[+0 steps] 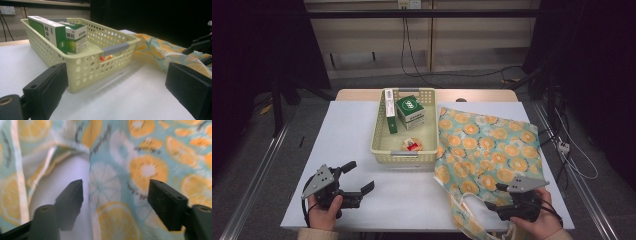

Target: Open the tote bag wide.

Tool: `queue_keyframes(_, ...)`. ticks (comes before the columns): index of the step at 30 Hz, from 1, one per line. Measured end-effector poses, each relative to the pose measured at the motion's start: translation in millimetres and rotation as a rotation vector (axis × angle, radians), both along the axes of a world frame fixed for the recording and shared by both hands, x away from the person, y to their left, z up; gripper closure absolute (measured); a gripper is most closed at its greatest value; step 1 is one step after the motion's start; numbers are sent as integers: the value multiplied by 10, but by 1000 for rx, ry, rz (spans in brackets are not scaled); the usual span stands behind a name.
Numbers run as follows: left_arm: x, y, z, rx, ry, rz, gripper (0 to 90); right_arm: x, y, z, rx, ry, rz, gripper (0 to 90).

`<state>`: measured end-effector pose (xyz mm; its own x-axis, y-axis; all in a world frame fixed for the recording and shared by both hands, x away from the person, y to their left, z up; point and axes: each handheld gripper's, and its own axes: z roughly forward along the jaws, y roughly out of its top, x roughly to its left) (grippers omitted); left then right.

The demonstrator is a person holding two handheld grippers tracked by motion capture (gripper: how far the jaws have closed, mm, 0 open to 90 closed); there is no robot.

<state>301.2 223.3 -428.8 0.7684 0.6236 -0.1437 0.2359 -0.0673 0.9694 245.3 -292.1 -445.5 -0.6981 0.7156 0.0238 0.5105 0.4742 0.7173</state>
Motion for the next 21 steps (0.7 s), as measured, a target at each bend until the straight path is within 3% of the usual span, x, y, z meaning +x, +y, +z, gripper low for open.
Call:
queue_keyframes(2, 0, -8, 2, 4, -2, 0, 47, 7, 11, -67, -29, 9, -1, 435)
queue_keyframes(3, 2, -11, 2, 6, -3, -7, 47, 8, 8, -71, -4, 13, -12, 550)
queue_keyframes(4, 2, -14, 3, 9, -4, -6, 47, 14, 1, -61, -4, 11, -16, 690)
queue_keyframes(5, 2, -16, 4, 9, -4, -7, 47, 27, -10, -50, -12, 12, -20, 770)
queue_keyframes(7, 5, -19, 0, 6, -1, -3, 47, 68, -27, -44, -4, 31, -7, 875)
queue_keyframes(13, 10, -12, -2, 4, 0, -6, 47, 153, -19, 51, 14, 42, -8, 896)
queue_keyframes(14, 11, -12, -3, 4, 1, -6, 47, 193, -8, 122, 44, 34, -4, 896)
queue_keyframes(21, 14, -15, -4, 3, 1, -6, 47, 383, 7, 335, 110, -9, -25, 896)
